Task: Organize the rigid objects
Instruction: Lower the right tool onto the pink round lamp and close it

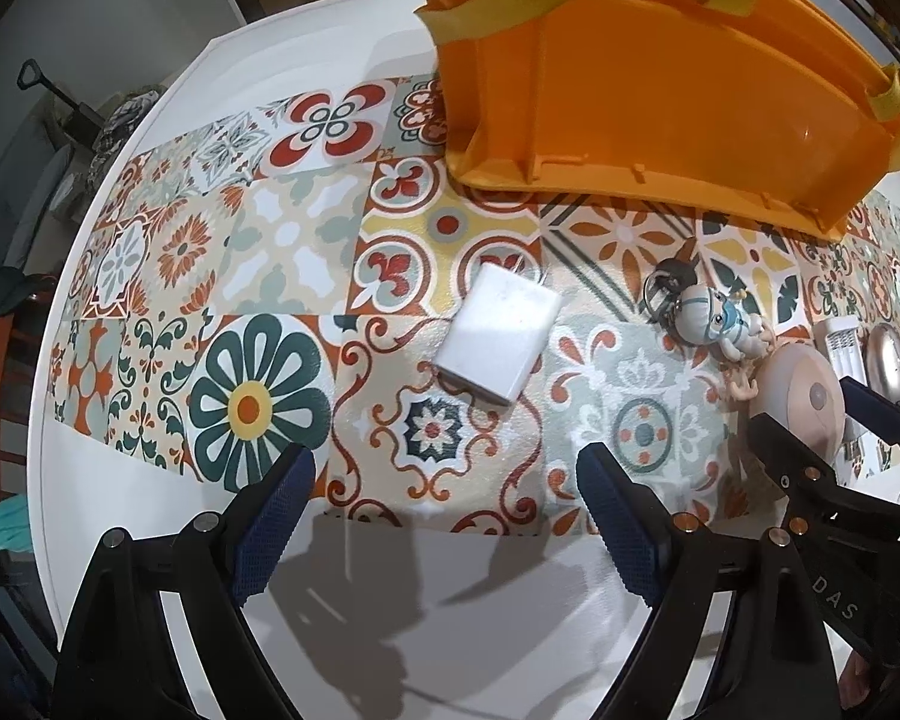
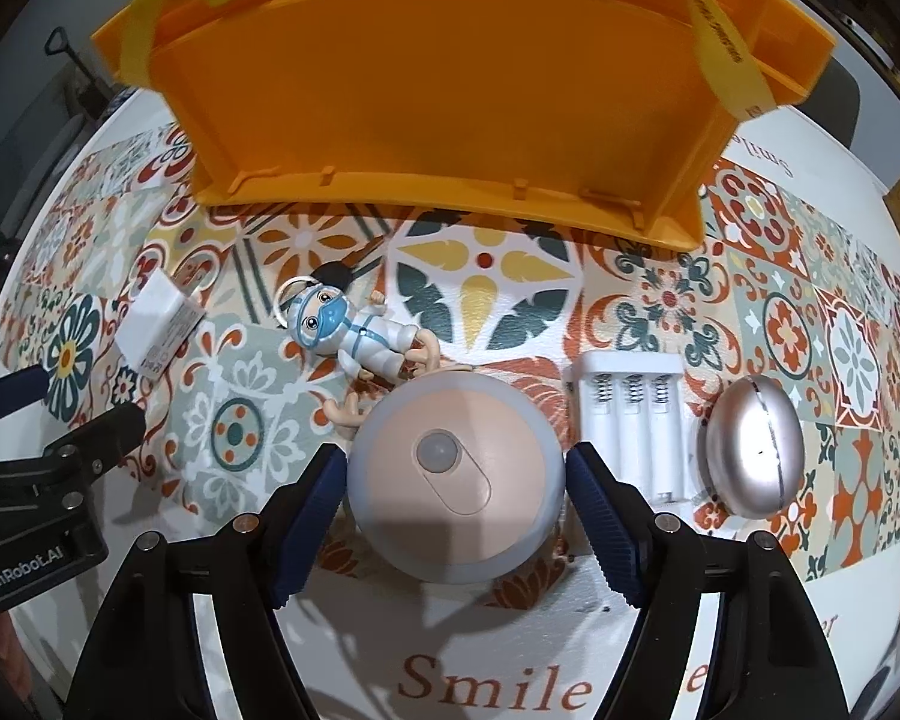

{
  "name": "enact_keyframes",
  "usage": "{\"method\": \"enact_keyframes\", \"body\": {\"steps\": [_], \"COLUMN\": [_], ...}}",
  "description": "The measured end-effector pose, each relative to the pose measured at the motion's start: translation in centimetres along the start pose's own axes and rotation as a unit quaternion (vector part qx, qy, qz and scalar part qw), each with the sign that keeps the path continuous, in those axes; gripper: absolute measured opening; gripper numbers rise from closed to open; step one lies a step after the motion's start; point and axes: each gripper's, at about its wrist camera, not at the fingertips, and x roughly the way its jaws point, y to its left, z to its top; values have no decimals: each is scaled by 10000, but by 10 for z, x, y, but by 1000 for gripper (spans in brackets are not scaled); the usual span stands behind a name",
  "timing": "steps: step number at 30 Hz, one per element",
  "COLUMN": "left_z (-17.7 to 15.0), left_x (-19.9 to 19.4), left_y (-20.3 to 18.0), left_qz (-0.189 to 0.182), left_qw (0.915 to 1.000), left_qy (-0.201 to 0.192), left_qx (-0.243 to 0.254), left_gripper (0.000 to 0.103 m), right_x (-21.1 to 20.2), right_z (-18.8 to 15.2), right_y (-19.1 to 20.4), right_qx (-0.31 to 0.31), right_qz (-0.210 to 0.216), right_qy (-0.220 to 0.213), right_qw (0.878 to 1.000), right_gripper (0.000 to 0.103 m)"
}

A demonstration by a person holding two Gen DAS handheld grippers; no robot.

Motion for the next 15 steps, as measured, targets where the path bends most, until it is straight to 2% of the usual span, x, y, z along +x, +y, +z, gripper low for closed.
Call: {"method": "enact_keyframes", "body": {"steps": [7,15], "left_z": [-6,-7], "left_x": [7,9], "left_y": [9,15], "left_qz": [20,-7], "left_qw": [9999,9998], "left_qy": [95,110], "left_qx": [-88,-147], "left_gripper": [90,90], "right_x": [7,19], "right_z": [5,12], "right_y": [22,27], "right_qx": [-193,-164], "right_qz": [-26,0], "right_qy": [-17,69], "right_qw": [9998,9998], "right_gripper": [75,76]}}
